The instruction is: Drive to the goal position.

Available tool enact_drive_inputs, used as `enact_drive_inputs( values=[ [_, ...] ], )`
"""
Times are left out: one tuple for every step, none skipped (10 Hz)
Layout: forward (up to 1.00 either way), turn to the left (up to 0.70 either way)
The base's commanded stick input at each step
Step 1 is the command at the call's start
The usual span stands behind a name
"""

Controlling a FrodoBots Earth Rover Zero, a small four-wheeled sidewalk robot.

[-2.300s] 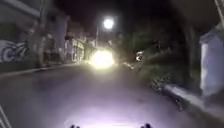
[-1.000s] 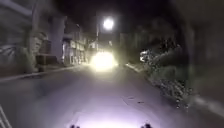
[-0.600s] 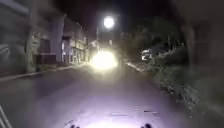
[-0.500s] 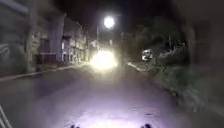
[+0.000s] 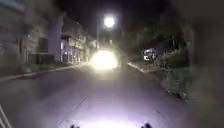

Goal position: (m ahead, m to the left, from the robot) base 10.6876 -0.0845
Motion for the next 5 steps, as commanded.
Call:
enact_drive_inputs(
  values=[
    [0.70,0.00],
    [0.70,0.00],
    [0.70,0.00],
    [0.70,0.00],
    [0.70,0.00]
  ],
)
